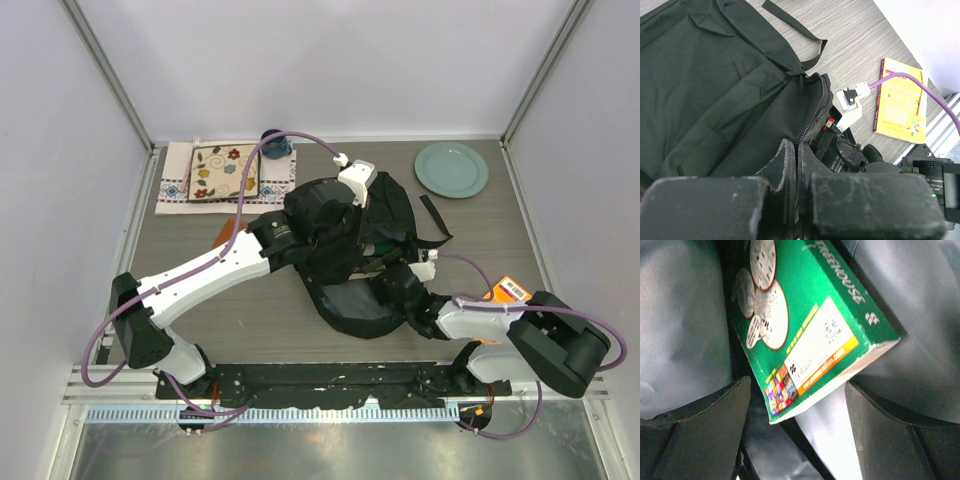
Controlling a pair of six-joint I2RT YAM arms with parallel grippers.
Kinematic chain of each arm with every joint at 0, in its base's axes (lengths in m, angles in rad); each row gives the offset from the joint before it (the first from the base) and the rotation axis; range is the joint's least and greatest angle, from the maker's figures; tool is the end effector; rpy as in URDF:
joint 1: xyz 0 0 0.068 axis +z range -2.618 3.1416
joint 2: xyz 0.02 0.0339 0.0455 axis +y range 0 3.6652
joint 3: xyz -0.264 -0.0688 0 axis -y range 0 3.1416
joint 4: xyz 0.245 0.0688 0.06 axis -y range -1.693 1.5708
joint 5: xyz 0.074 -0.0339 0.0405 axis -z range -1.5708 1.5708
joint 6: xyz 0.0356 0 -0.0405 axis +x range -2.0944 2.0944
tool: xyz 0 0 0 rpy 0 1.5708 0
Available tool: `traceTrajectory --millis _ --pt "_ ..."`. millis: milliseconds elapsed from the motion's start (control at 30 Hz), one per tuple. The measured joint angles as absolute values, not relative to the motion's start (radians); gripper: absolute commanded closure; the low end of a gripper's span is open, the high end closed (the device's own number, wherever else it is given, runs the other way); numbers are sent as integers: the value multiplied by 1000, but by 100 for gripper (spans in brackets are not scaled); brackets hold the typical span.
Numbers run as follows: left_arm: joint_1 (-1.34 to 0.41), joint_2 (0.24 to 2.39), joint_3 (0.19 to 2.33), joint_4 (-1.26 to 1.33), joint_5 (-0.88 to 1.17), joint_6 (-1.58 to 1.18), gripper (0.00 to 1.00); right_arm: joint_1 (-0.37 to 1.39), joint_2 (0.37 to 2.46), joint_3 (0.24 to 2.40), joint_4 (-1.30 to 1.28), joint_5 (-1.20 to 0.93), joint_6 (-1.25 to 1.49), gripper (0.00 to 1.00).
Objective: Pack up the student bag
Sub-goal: Place the book in the student bag.
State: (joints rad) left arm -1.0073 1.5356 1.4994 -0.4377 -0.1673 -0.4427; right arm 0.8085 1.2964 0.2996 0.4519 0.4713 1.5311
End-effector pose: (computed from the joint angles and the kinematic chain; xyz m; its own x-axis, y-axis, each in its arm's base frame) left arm 0.1945 -0.2968 0.3786 -0.5435 0.0693 -0.8366 0.5773 0.7544 -0.3125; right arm 0.1652 0.1496 0.1397 -0.3902 0.8805 -0.2691 0.3427 0.4102 0.8452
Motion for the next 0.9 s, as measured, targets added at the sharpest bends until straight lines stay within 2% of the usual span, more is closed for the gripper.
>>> traceTrajectory --millis 133,233,267,333,367,400,467,633,767,900 --pt "-1005 1536 1499 -433 -164 -443 100 808 1249 281 422 406 1515 19" --pt "-1006 1536 1499 -430 -162 -446 100 808 1213 275 397 359 1488 28" --pt "-1006 1536 1499 -430 -161 -446 100 808 1201 274 385 350 1480 40" --pt "-1006 1535 1497 -426 -160 -447 100 808 1168 274 352 337 1462 55" --pt "-1006 1534 1494 -422 -160 -448 100 808 1147 274 331 334 1456 71" --pt "-1006 1533 1489 -418 -160 -450 100 808 1129 273 318 336 1451 81" --pt "-1006 1528 1480 -415 -159 -458 100 808 1089 265 299 343 1436 94" --pt "-1006 1527 1477 -408 -153 -465 100 807 1077 263 278 375 1408 97" --pt "-1005 1527 1477 -408 -146 -465 100 795 1179 304 265 376 1373 98" --pt "-1005 1526 1477 -408 -138 -465 100 759 1299 364 318 327 1333 96"
